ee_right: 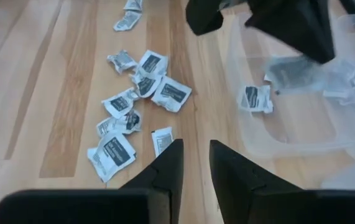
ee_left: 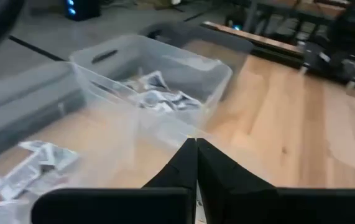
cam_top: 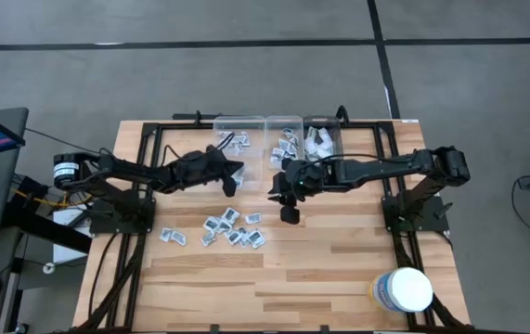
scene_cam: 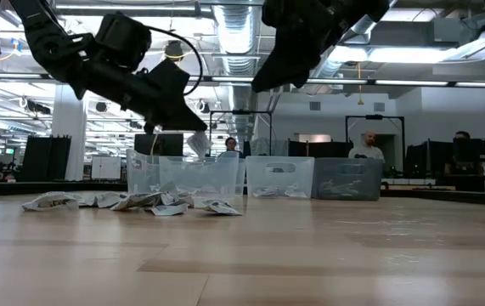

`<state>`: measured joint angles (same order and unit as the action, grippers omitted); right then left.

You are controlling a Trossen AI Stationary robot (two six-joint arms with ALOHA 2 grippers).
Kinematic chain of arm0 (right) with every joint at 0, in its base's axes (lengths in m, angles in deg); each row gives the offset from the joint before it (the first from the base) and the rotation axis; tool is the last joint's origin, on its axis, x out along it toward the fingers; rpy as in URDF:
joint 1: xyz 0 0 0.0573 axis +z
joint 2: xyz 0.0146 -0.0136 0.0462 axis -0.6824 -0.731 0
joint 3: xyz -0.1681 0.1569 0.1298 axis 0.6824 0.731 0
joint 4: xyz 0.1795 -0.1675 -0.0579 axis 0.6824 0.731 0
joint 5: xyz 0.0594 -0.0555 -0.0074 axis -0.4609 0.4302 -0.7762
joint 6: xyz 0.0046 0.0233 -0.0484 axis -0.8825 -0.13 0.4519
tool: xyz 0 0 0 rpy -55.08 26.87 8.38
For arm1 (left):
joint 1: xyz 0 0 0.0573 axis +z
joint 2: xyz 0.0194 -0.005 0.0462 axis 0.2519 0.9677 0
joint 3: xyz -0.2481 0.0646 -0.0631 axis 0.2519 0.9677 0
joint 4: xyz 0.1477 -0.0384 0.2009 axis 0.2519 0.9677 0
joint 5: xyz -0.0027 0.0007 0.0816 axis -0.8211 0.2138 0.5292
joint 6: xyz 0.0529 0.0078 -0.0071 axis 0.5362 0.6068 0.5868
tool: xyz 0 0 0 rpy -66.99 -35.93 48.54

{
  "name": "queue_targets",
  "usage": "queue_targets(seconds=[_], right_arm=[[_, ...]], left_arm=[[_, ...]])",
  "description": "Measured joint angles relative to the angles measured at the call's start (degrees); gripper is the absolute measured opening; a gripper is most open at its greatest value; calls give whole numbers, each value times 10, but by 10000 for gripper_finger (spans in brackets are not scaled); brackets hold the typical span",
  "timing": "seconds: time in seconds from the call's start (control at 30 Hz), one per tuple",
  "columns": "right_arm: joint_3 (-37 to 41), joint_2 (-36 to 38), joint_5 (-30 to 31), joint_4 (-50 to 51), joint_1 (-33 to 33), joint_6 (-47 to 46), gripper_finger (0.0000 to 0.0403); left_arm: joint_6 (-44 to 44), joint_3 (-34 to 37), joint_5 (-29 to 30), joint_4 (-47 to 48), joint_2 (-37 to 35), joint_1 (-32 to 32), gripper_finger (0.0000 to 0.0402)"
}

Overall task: Pick & Place First Aid Supplies
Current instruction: Put the towelette pack into the bottom transparent bin, then put the ointment pack into the top left transparent bin

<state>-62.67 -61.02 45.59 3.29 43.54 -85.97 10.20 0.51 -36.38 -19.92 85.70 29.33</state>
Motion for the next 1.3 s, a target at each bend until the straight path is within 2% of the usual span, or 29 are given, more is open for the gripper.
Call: queue_targets(seconds=[0.37, 0.53, 0.67, 0.8, 1.07, 1.2, 1.3], right_arm=[[0, 0, 1, 1, 6, -2, 72], [0, 0, 1, 1, 6, -2, 72], [0, 0, 1, 1, 6, -2, 72], [0, -6, 2, -4, 6, -2, 72], [0, -68, 0, -23, 6, -2, 72], [1, -96, -16, -27, 4, -2, 72], [0, -113, -18, -28, 0, -1, 72]], left_arm=[[17, 0, 16, 4, -7, 10, 11], [14, 0, 11, 26, -18, 8, 47], [14, 0, 9, 112, -65, 5, 89], [14, 0, -12, 206, -144, -2, 121], [22, -3, 1, 446, -299, -83, 132], [-9, -33, 7, 590, -313, -150, 132], [-37, -61, 7, 682, -294, -206, 132]])
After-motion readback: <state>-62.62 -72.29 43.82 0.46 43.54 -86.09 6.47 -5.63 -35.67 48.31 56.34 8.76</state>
